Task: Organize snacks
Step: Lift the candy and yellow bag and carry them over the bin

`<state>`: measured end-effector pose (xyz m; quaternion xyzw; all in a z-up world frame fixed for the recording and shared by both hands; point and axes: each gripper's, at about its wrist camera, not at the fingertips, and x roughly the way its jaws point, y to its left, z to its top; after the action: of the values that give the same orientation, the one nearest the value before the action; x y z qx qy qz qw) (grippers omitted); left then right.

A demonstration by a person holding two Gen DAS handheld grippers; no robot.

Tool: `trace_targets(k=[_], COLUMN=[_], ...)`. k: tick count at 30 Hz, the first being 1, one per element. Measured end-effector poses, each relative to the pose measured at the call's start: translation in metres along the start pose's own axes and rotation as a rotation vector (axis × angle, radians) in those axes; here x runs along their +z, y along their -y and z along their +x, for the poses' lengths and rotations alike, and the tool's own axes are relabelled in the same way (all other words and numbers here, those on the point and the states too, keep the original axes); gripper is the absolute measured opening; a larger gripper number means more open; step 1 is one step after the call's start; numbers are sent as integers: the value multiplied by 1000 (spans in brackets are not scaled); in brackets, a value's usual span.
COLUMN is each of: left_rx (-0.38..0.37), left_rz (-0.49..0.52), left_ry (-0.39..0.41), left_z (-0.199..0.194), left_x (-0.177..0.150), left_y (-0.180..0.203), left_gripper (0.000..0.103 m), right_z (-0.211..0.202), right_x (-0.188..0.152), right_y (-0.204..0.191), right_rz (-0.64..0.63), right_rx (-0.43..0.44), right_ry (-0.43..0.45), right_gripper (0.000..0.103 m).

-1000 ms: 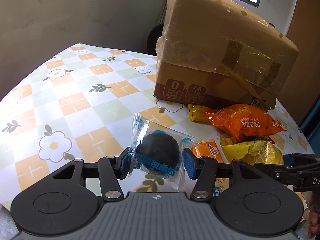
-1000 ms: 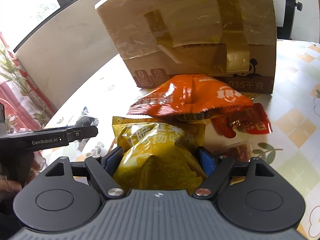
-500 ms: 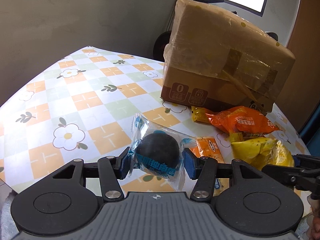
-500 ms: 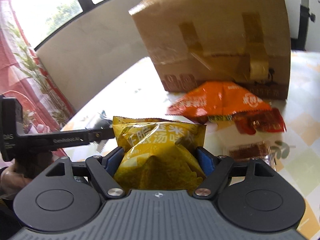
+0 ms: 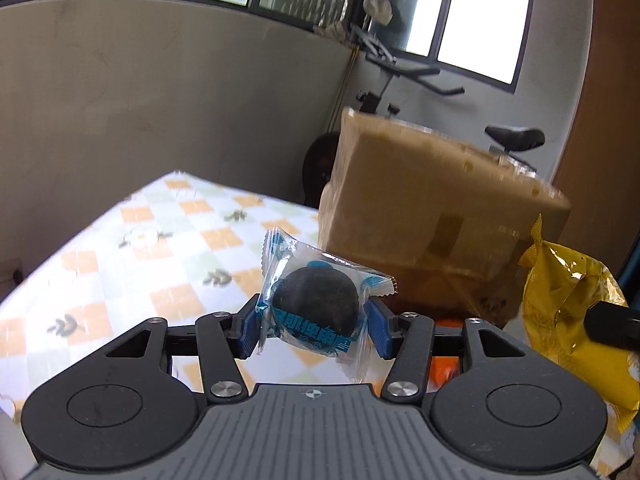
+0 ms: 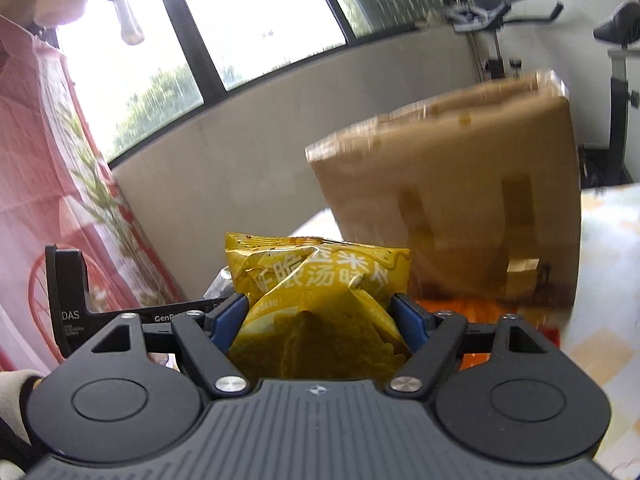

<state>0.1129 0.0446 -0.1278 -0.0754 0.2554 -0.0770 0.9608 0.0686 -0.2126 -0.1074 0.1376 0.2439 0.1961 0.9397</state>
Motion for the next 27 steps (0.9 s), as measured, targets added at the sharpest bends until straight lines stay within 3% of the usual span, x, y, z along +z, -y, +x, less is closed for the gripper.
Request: trace_targets(k=[11, 18, 21, 27], left_rx=[-50, -115, -147, -191], left_rz=[38, 75, 92, 112], left_ry=[156, 212, 217, 185], left_z=[5, 31, 53, 105], left_x=[71, 115, 133, 147], left_y=[24, 59, 73, 90], left_gripper=[57, 57, 57, 57], right_z=[-3, 10, 28, 74], right_x=[63, 98, 117, 141], right_y=[7, 23, 38, 69], right_rz=[-130, -171, -176, -191], right_rx=[-68, -102, -128, -205], right_ry=[154, 254, 291, 253], right_gripper=[79, 79, 79, 79])
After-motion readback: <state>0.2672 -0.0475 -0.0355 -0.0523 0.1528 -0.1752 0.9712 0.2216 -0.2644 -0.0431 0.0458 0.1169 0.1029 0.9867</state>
